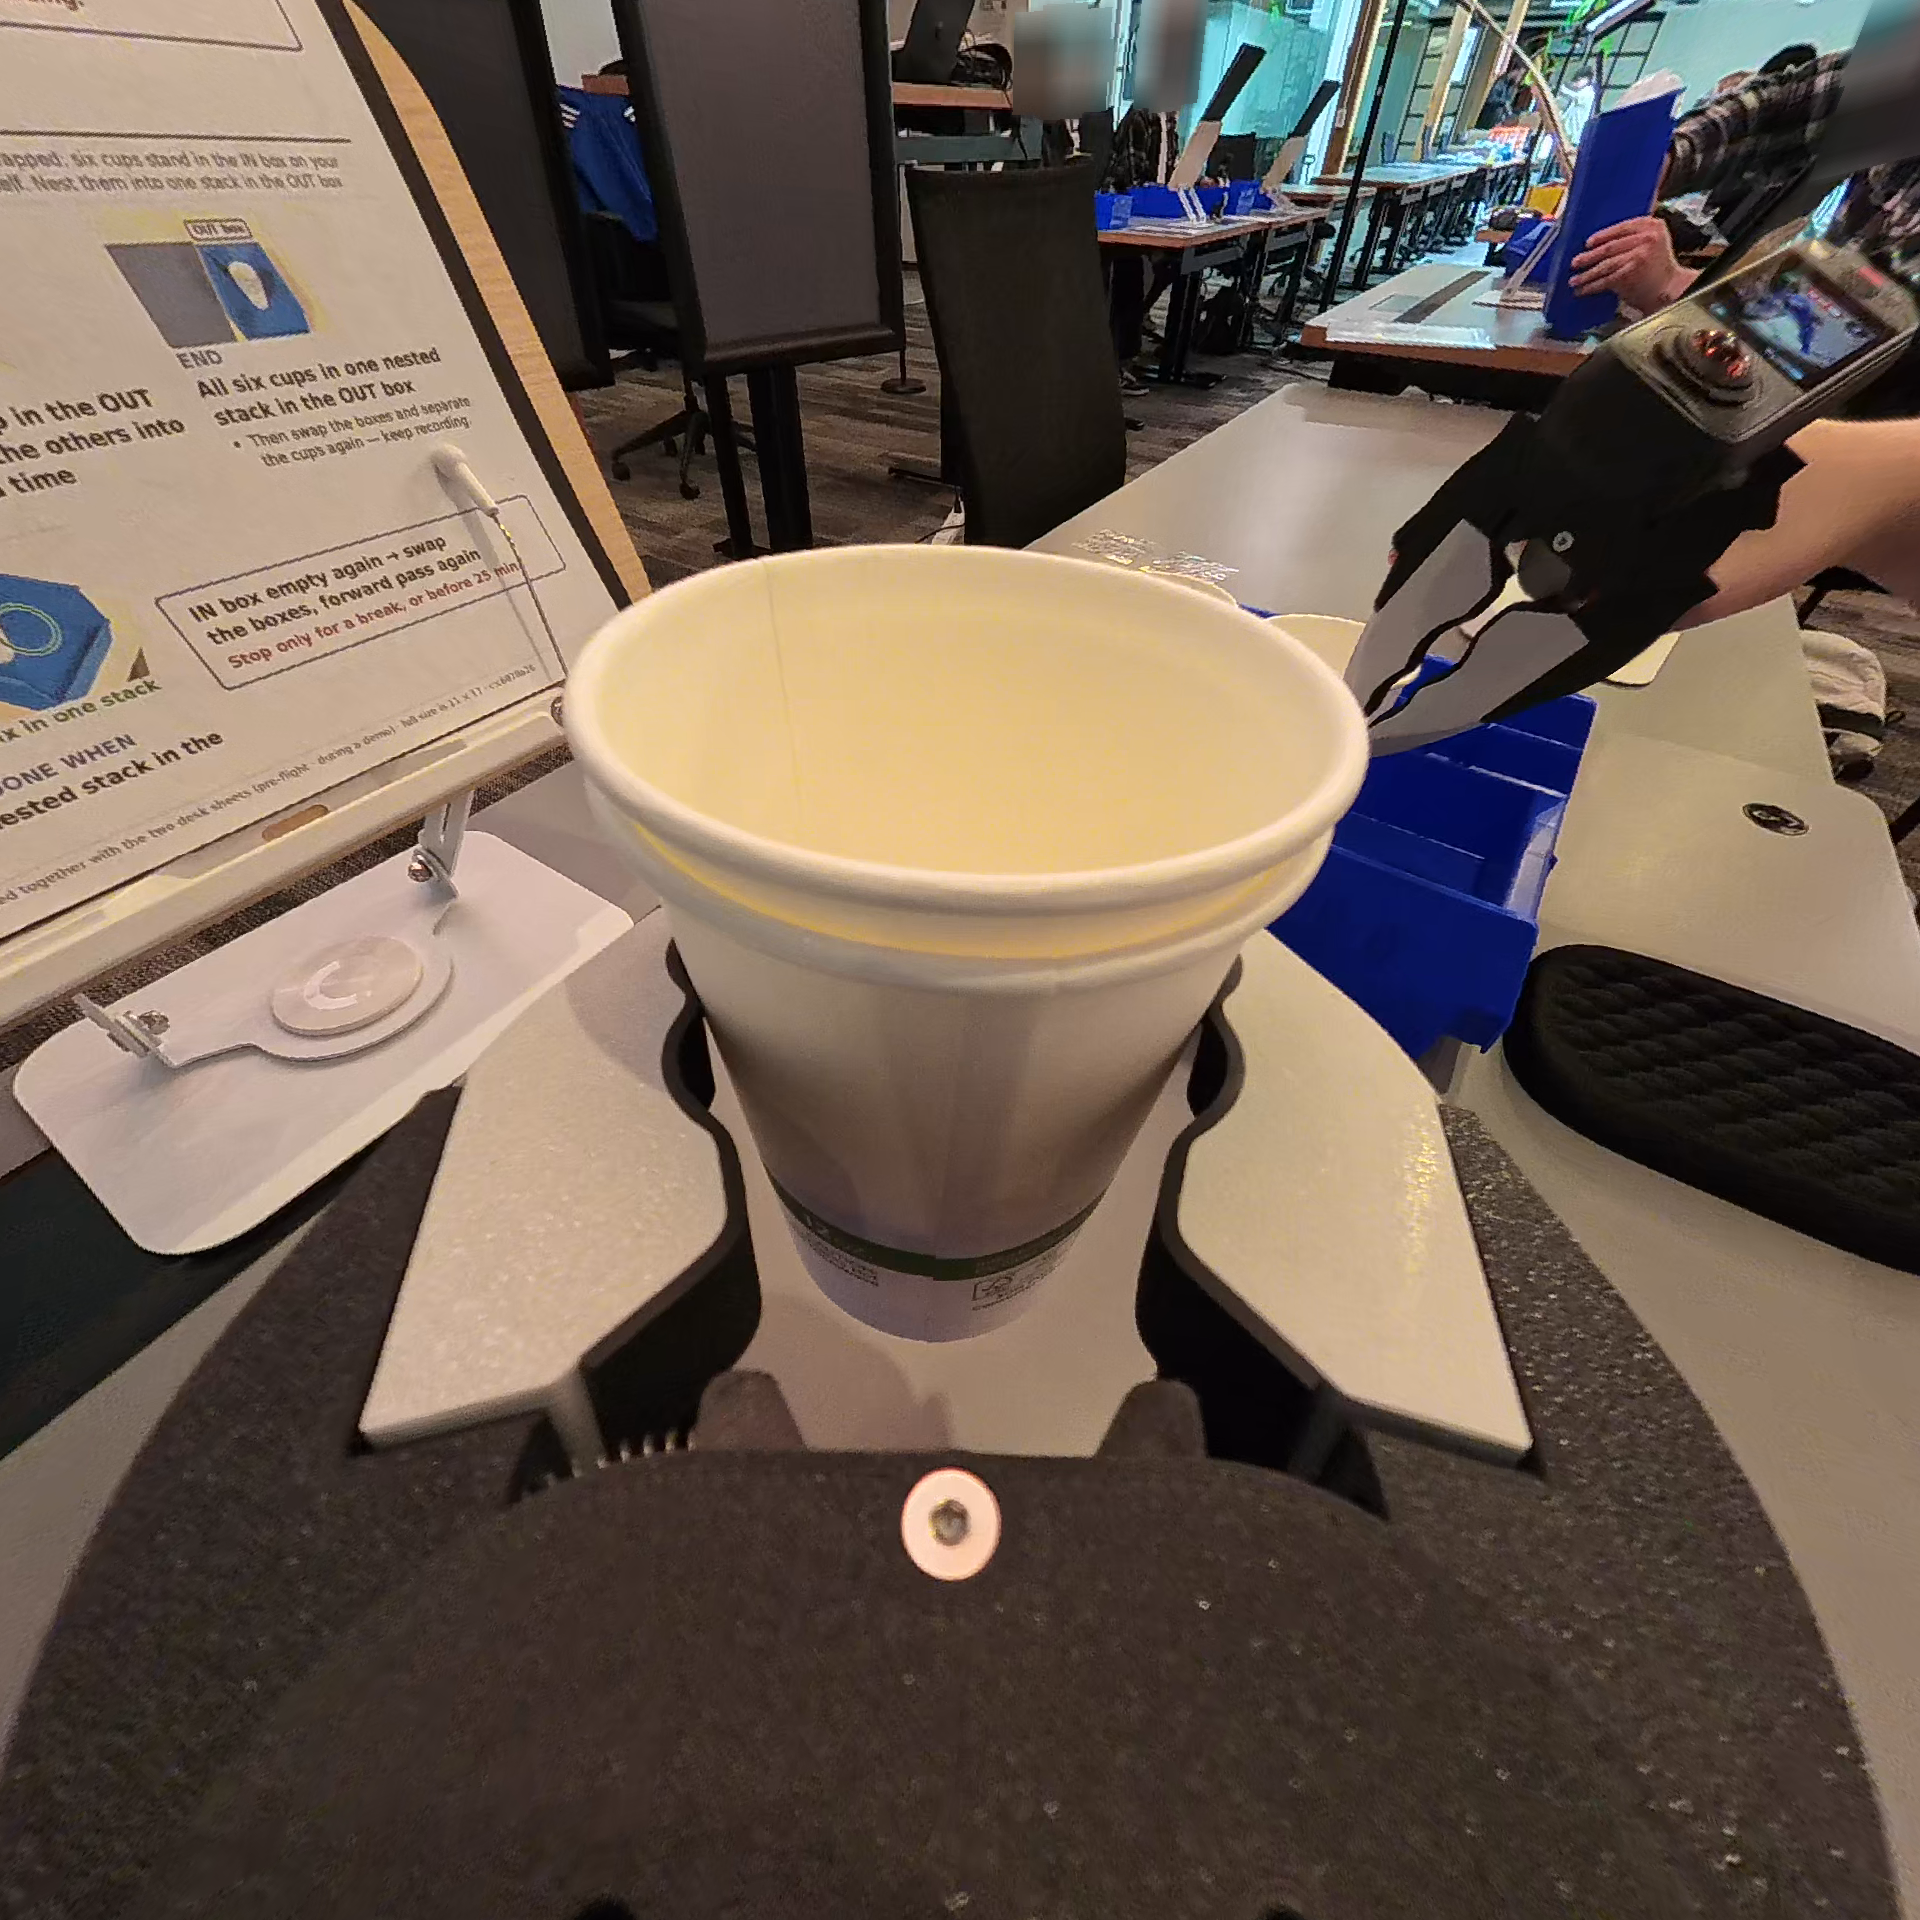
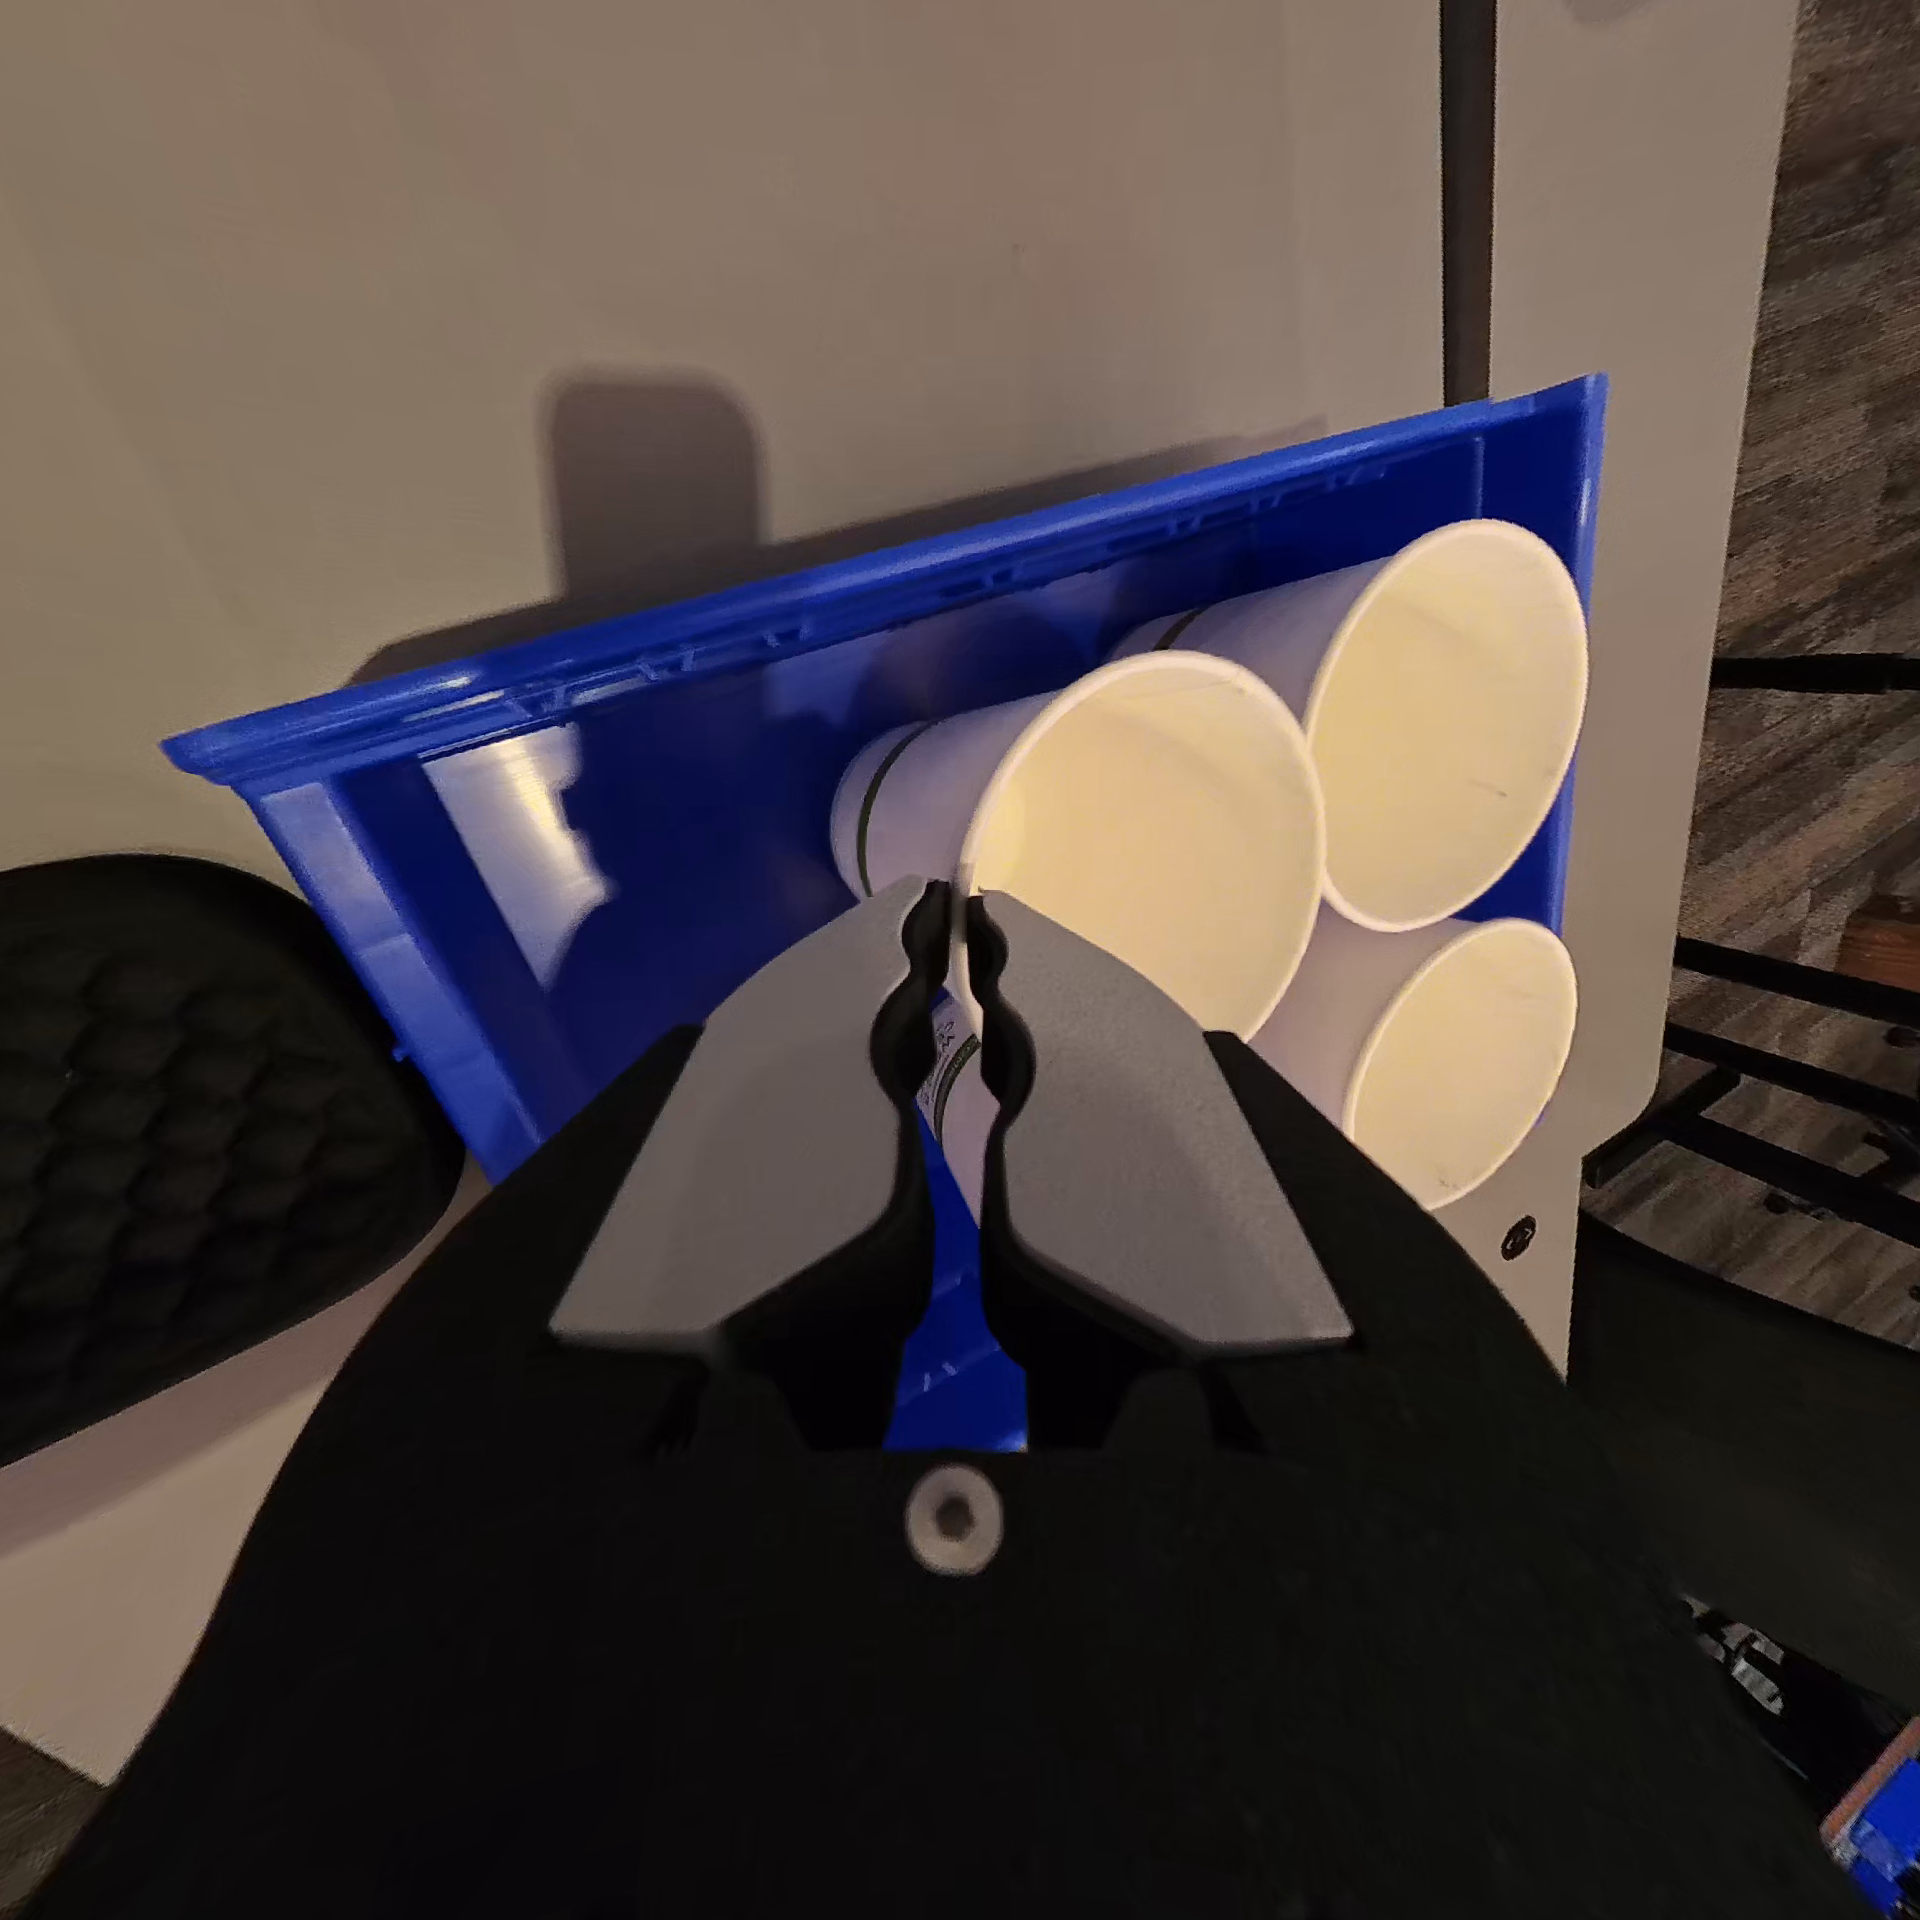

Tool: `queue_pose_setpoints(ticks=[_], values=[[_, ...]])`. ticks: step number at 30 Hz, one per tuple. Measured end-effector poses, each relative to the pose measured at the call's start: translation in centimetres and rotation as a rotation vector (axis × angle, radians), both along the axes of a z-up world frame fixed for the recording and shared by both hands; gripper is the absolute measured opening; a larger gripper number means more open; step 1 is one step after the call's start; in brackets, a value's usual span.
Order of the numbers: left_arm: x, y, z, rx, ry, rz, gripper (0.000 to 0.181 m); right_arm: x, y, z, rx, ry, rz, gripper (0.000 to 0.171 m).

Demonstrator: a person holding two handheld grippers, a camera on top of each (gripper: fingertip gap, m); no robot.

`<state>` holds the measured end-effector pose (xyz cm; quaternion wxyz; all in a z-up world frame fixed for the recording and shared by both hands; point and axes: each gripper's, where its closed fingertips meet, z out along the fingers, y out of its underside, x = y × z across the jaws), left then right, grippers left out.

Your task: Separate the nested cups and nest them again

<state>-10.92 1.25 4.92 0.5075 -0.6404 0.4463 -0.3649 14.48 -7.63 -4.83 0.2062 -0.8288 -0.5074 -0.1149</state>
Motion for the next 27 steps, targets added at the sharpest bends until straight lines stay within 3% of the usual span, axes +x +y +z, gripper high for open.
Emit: queue_pose_setpoints(ticks=[27], values=[[0.09, -0.02, -0.3, -0.008, 0.009, -0.005, 0.091, 0.47, 0.79, -0.76, 0.01, 0.002, -0.009, 0.004]])
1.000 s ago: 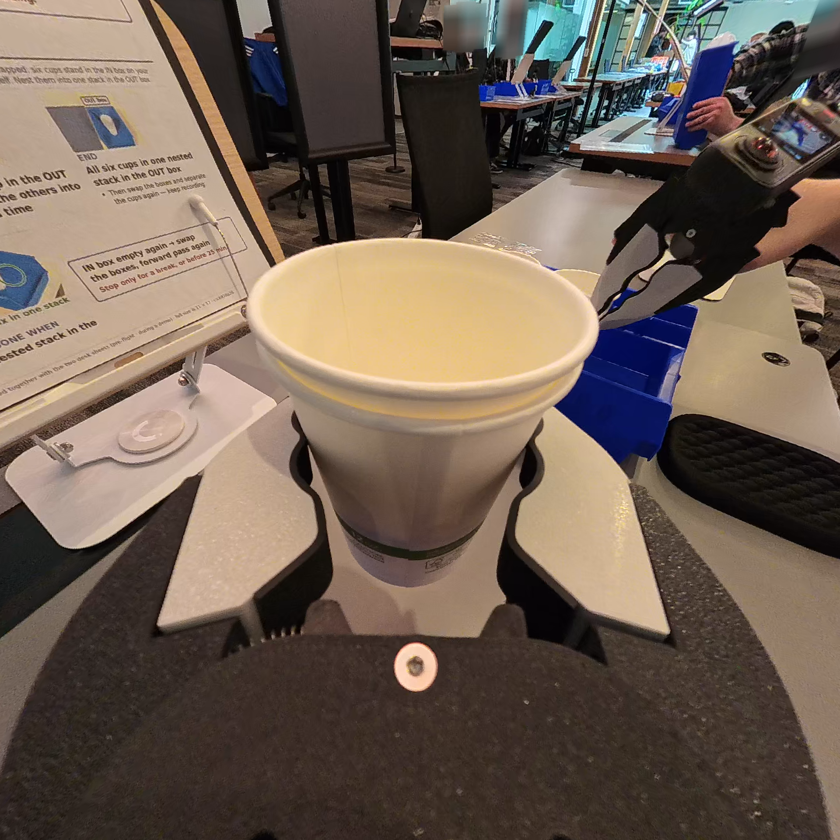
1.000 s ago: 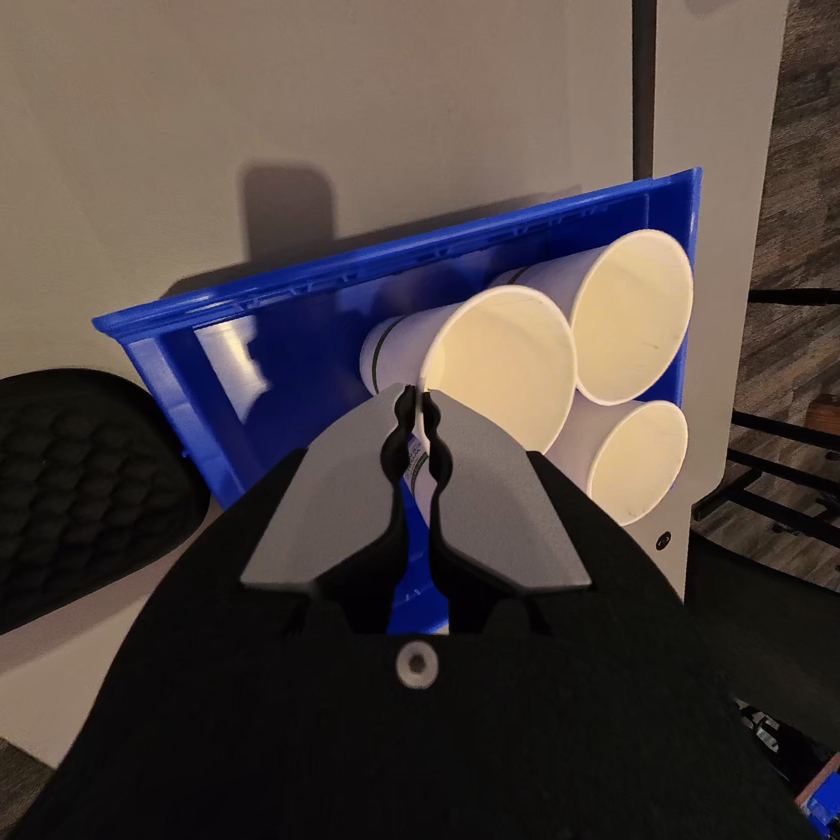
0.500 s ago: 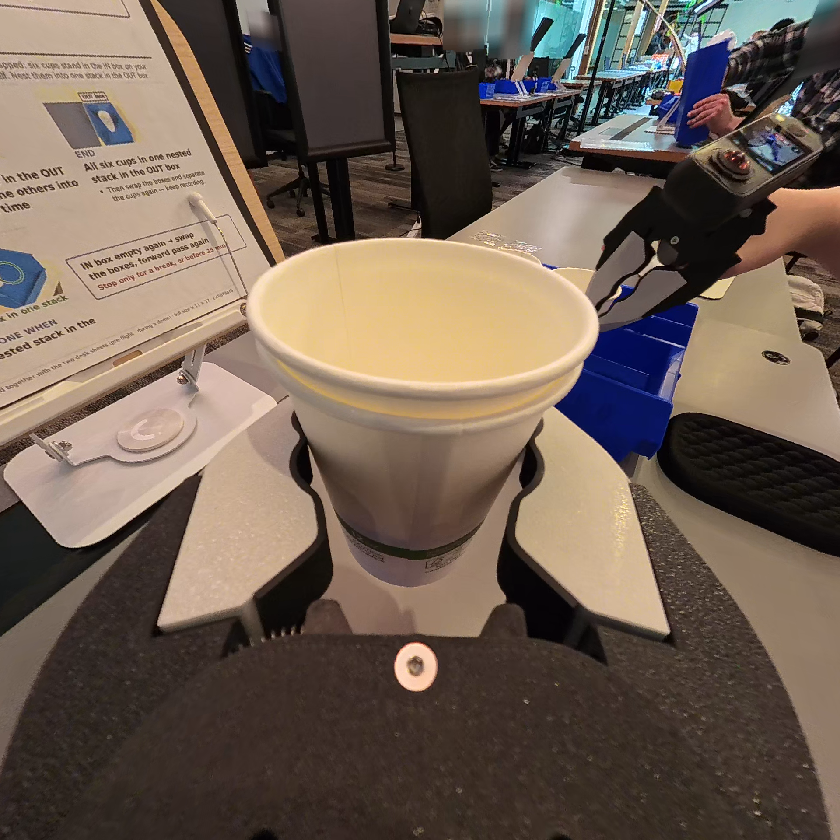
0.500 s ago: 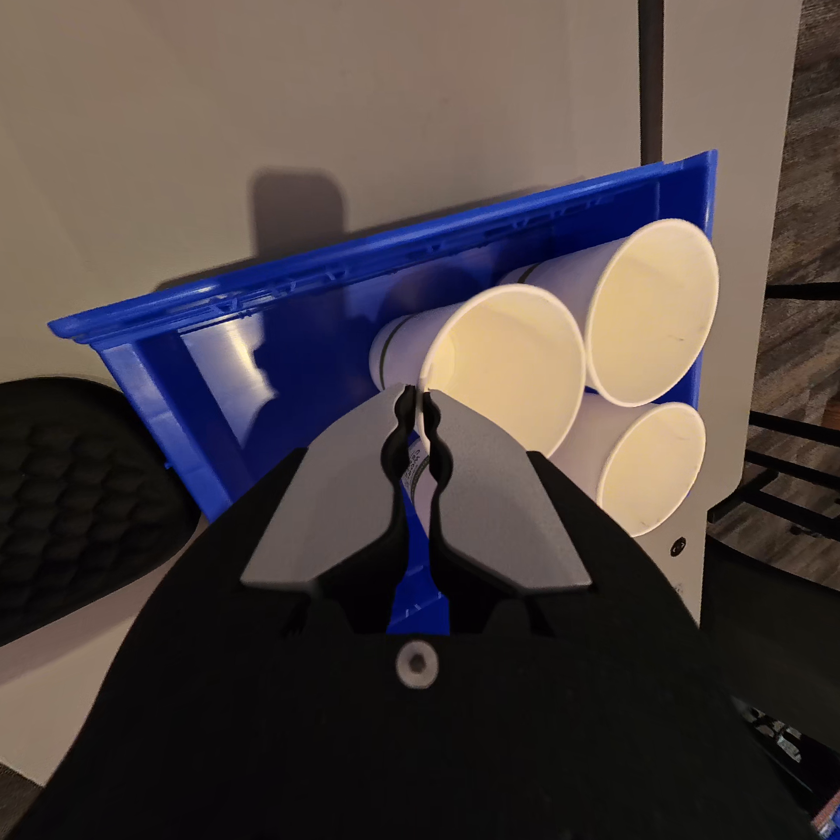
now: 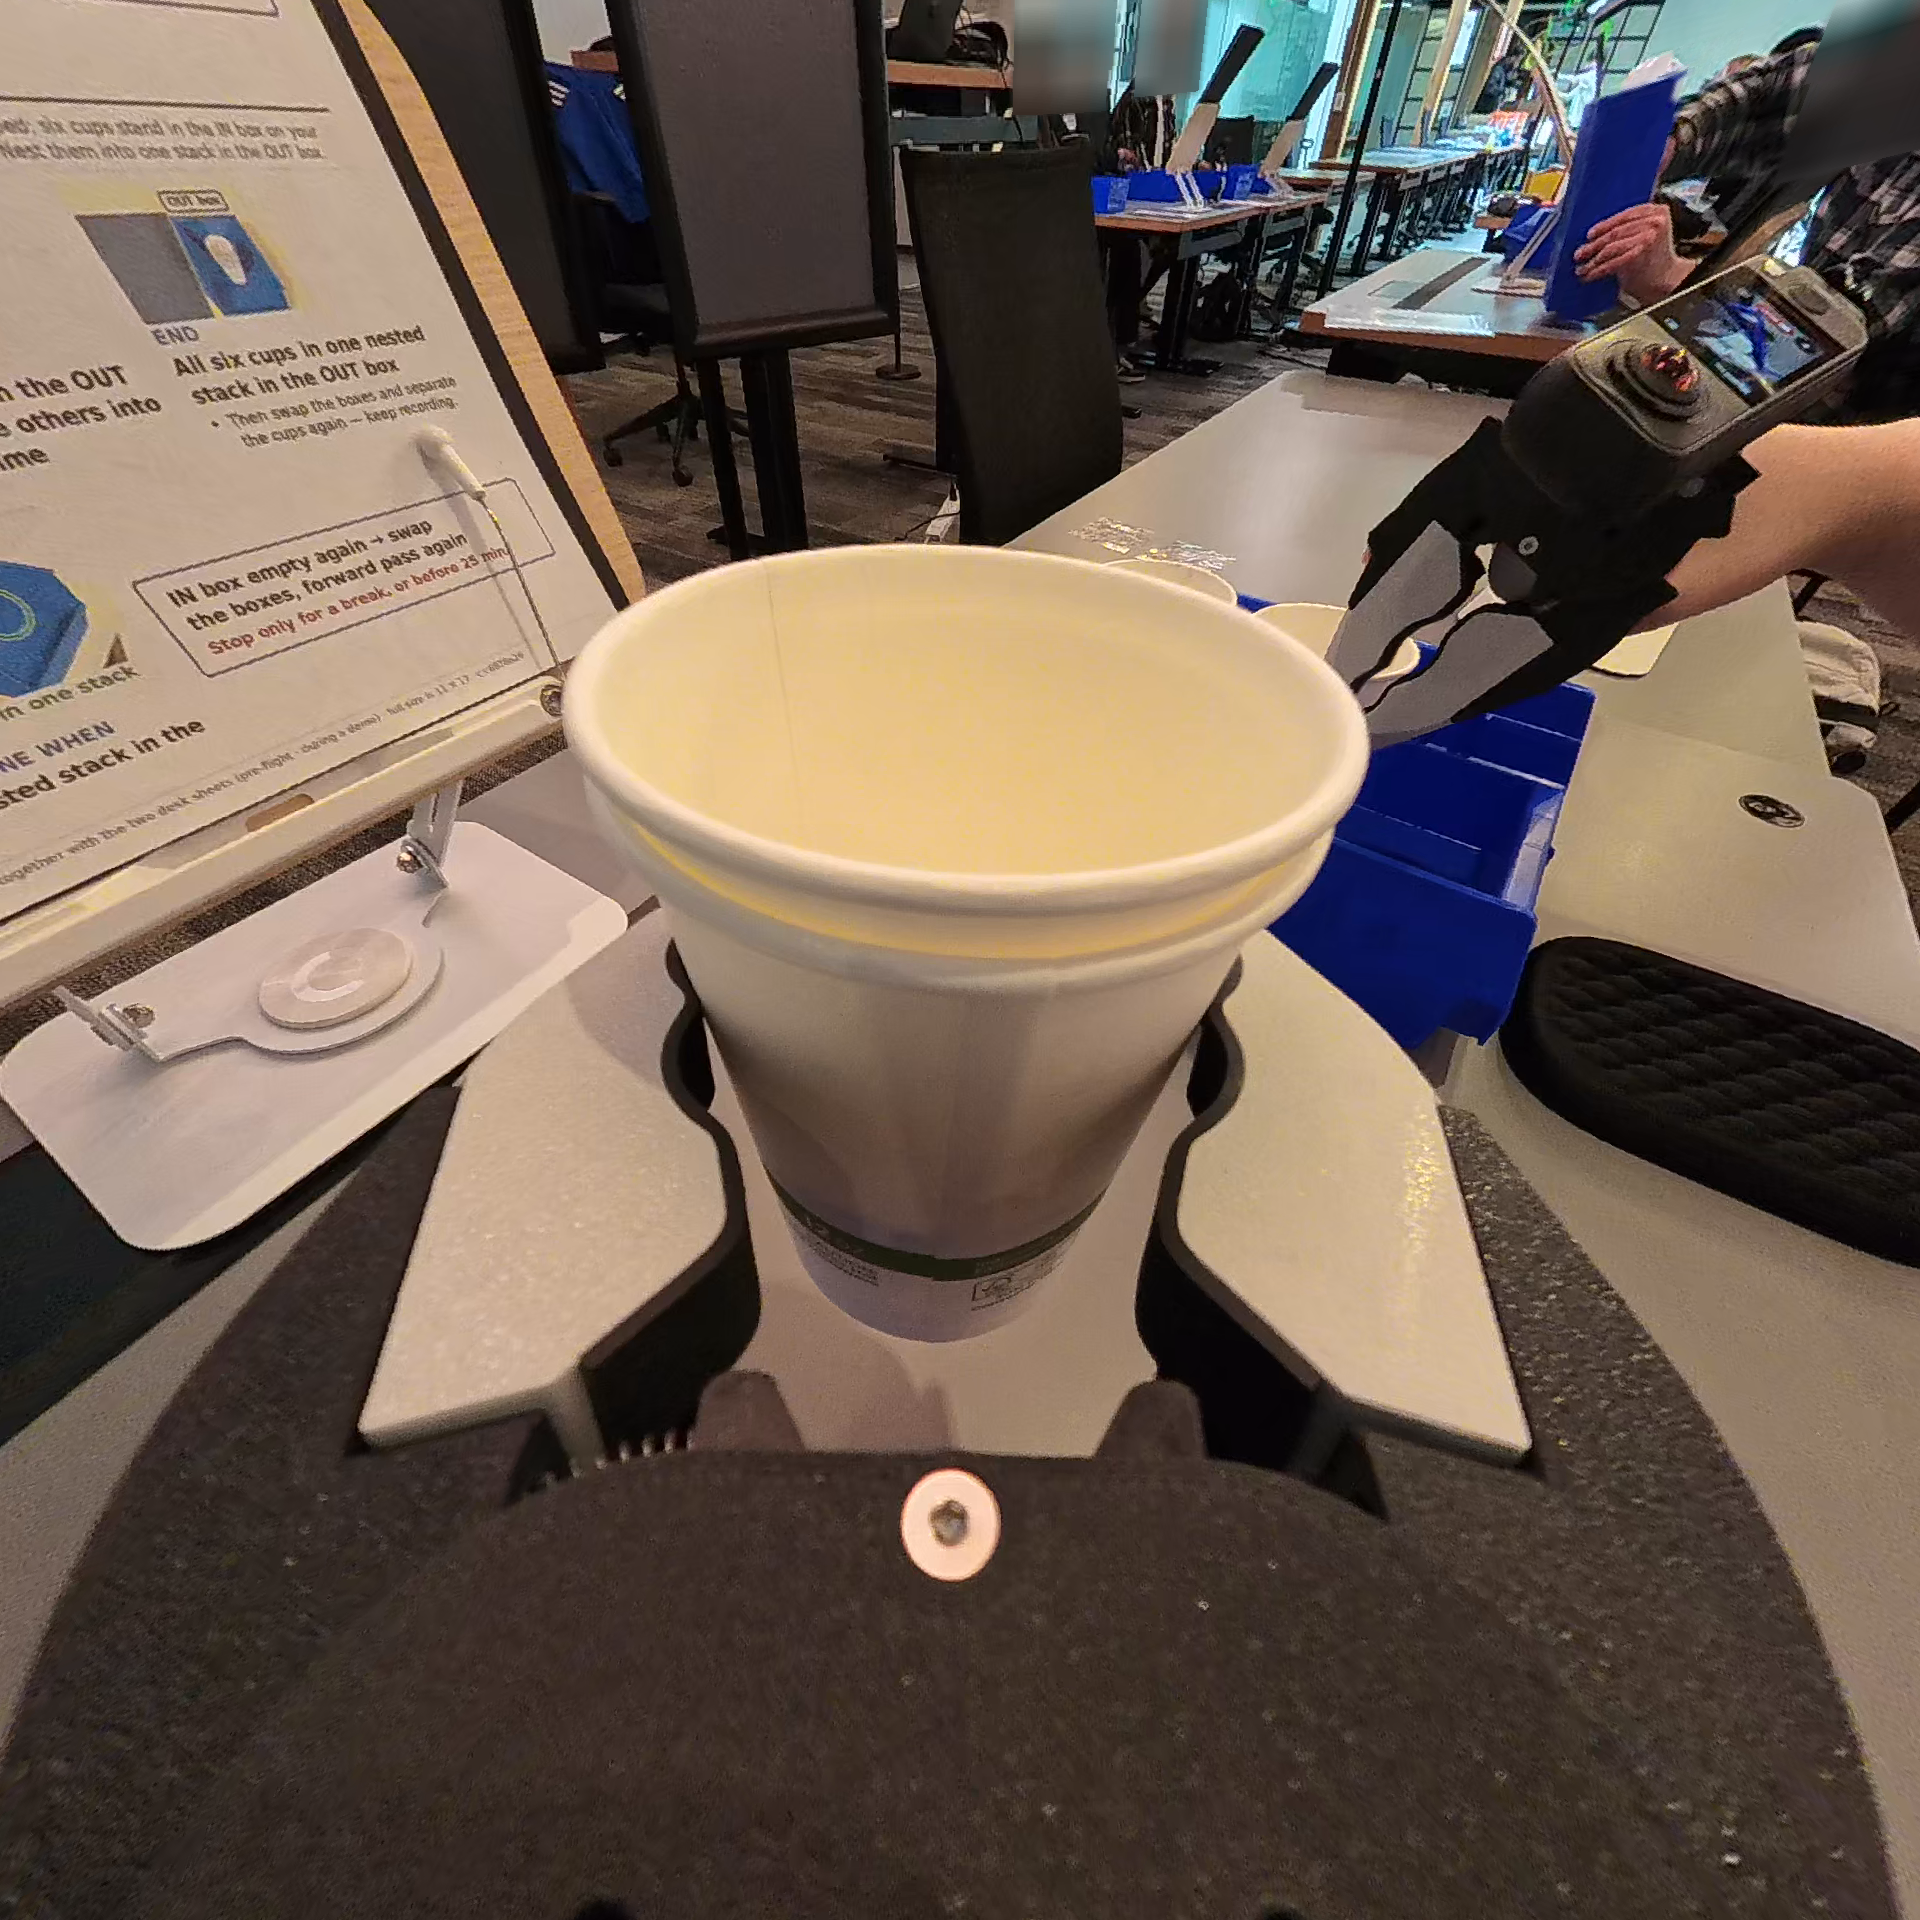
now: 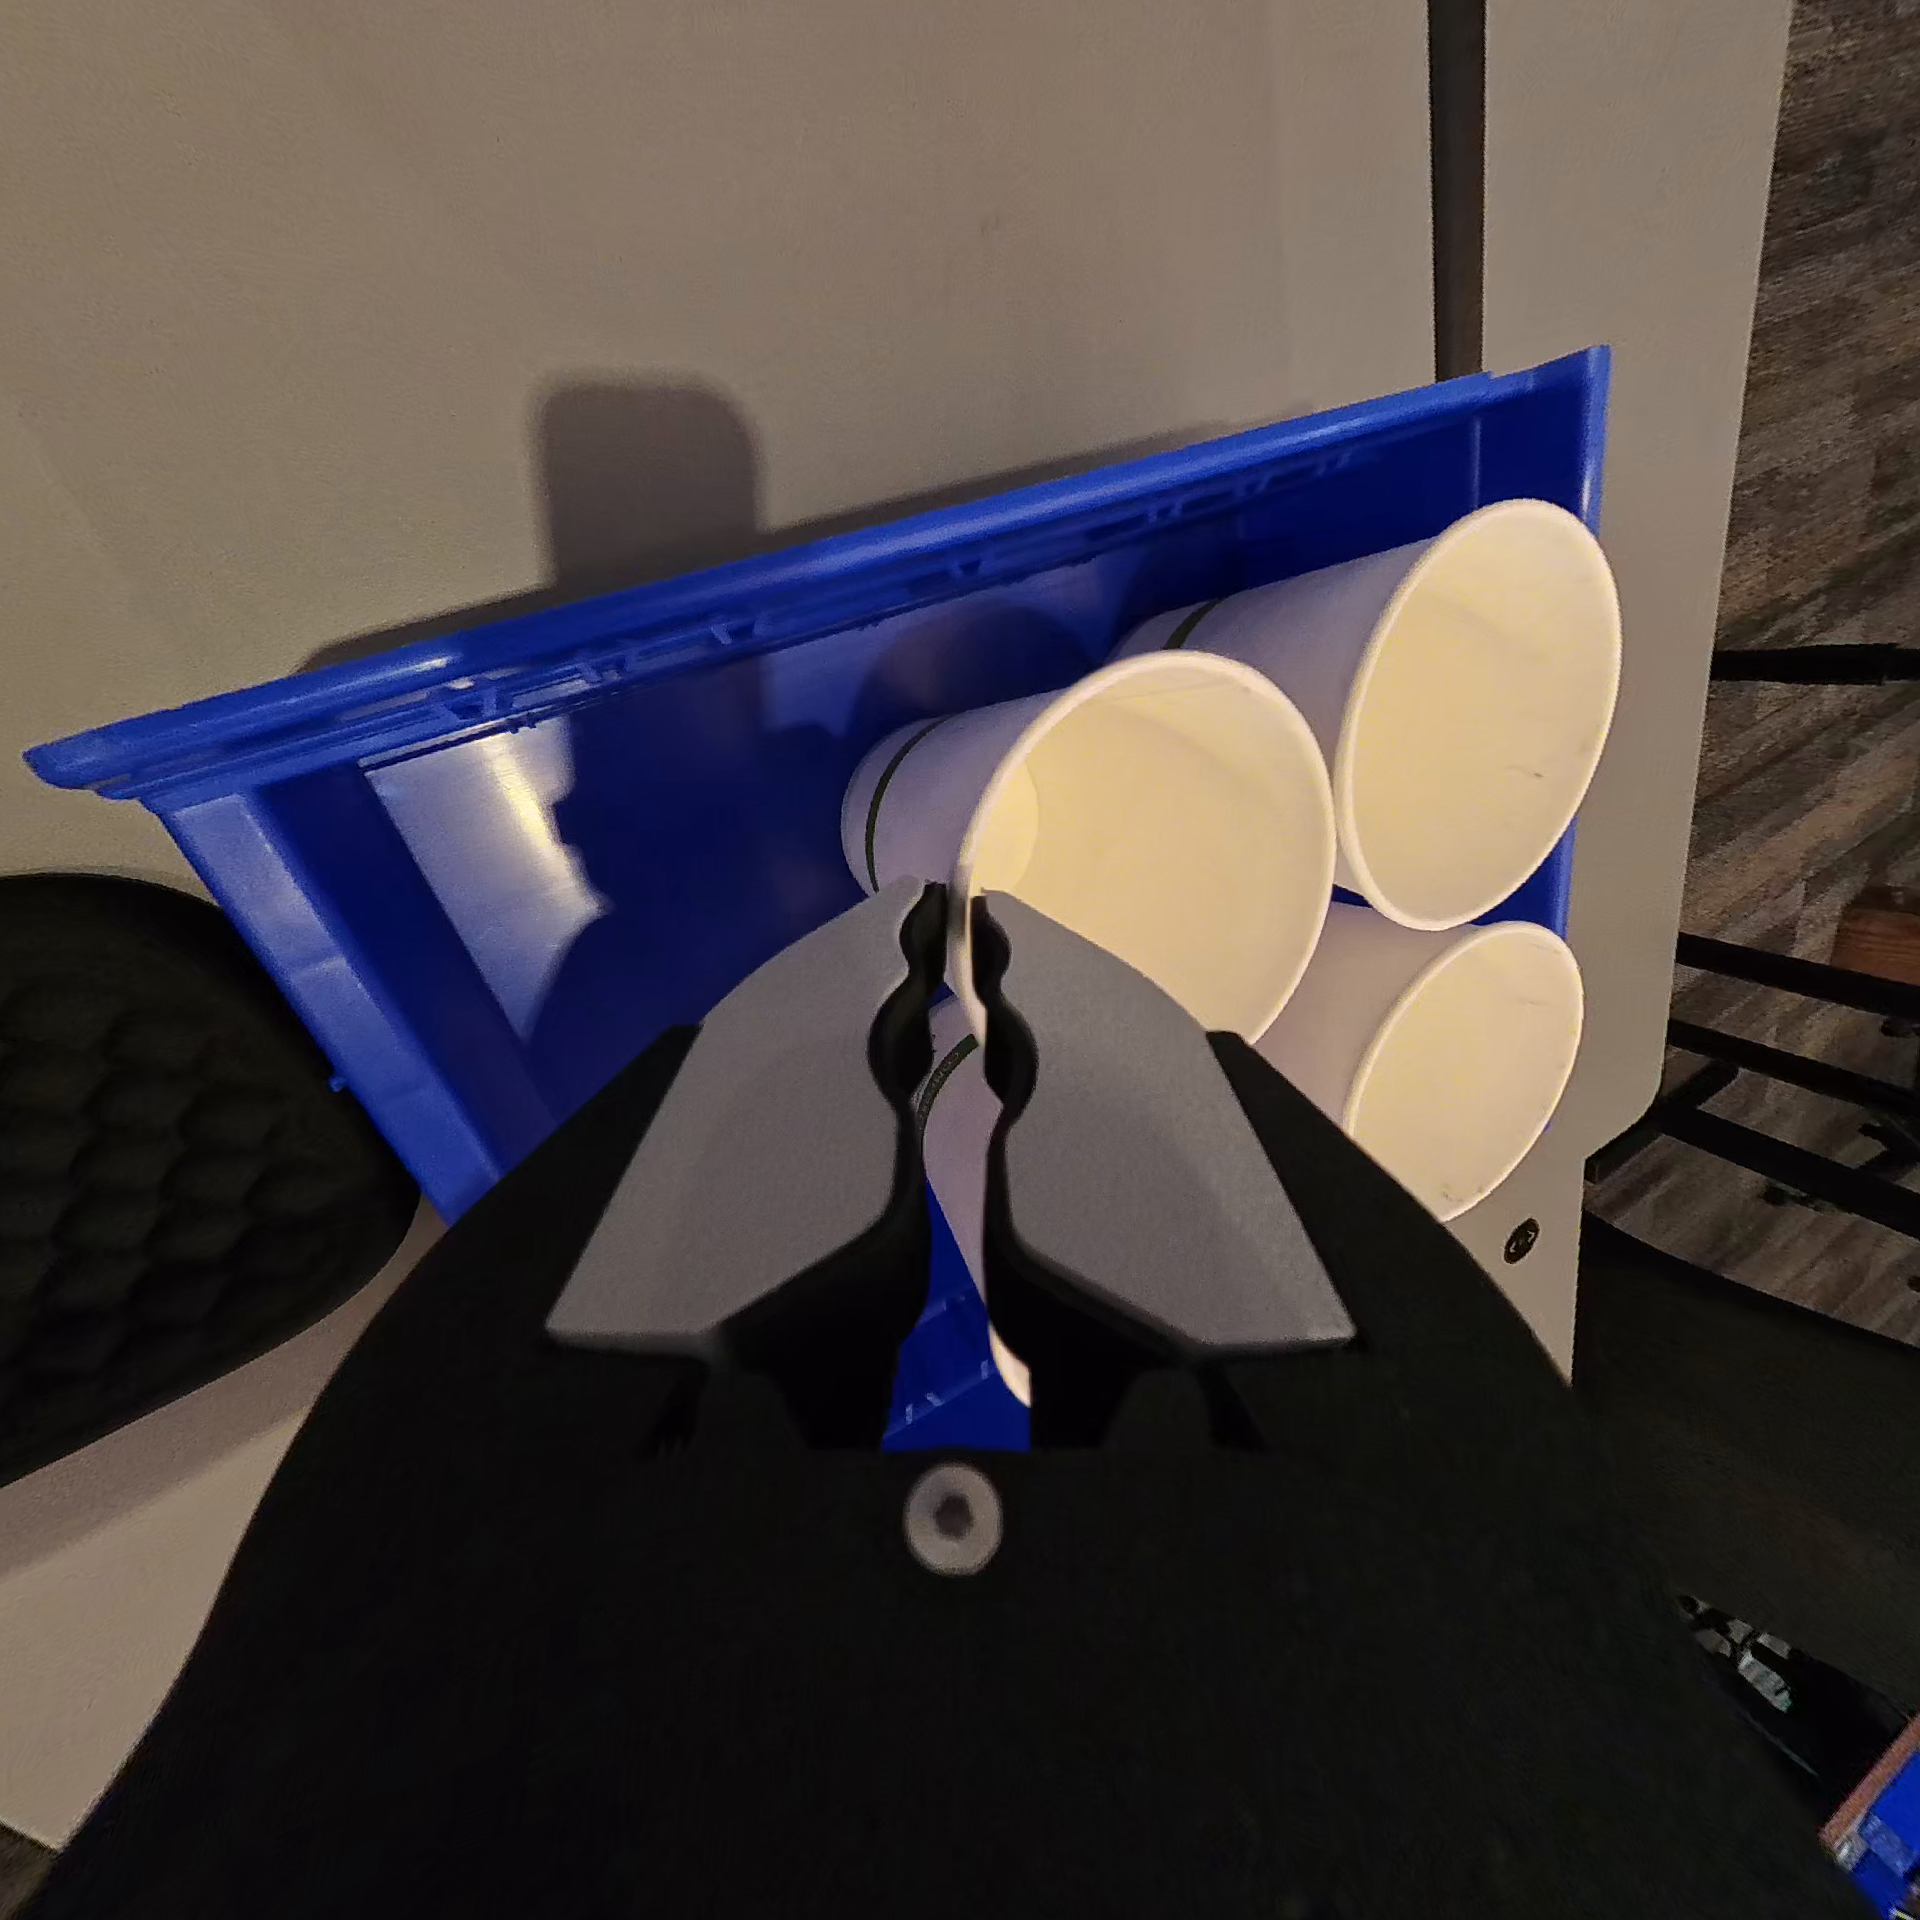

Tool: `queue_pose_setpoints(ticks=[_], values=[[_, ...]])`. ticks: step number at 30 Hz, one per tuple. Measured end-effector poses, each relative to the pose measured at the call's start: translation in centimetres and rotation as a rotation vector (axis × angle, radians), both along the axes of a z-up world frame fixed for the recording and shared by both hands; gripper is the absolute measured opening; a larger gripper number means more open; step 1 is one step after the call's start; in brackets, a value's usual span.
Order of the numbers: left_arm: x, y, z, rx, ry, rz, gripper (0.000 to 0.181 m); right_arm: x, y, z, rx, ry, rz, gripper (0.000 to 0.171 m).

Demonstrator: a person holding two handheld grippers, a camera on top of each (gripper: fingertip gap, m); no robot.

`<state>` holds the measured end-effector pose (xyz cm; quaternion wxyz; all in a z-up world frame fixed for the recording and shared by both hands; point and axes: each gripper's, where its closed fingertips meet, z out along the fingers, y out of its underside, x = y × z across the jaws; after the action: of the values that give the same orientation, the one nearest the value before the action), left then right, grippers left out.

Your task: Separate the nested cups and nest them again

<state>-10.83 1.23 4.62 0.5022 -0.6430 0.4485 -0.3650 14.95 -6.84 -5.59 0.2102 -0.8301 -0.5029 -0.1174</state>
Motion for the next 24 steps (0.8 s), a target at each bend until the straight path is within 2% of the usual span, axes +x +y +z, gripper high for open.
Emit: queue_pose_setpoints(ticks=[3, 6, 9, 14, 17, 21, 24], values=[[0.0, 0.0, 0.0, 0.001, 0.002, -0.001, 0.091, -0.1, 0.0, 0.3, 0.012, 0.012, -0.001, 0.017], [0.1, 0.0, -0.1, -0.002, 0.002, -0.003, 0.091, -0.7, -0.2, 1.3, 0.029, 0.051, 0.018, 0.019], [0.3, -0.2, -0.2, -0.001, 0.006, -0.01, 0.092, -1.9, 0.1, 4.4, 0.096, 0.082, 0.042, 0.019], [0.9, -0.7, -0.8, 0.003, 0.025, -0.027, 0.092, -8.9, 0.3, 12.1, 0.192, 0.221, 0.199, 0.018], [1.2, -1.0, -1.0, 0.01, 0.039, -0.036, 0.092, -14.2, -0.7, 15.4, 0.174, 0.276, 0.345, 0.016], [1.6, -1.6, -1.2, 0.019, 0.052, -0.05, 0.092, -19.8, -1.2, 17.8, 0.149, 0.296, 0.497, 0.015], [1.8, -1.9, -1.2, 0.026, 0.059, -0.06, 0.091, -22.6, -1.0, 17.9, 0.122, 0.27, 0.56, 0.016]])
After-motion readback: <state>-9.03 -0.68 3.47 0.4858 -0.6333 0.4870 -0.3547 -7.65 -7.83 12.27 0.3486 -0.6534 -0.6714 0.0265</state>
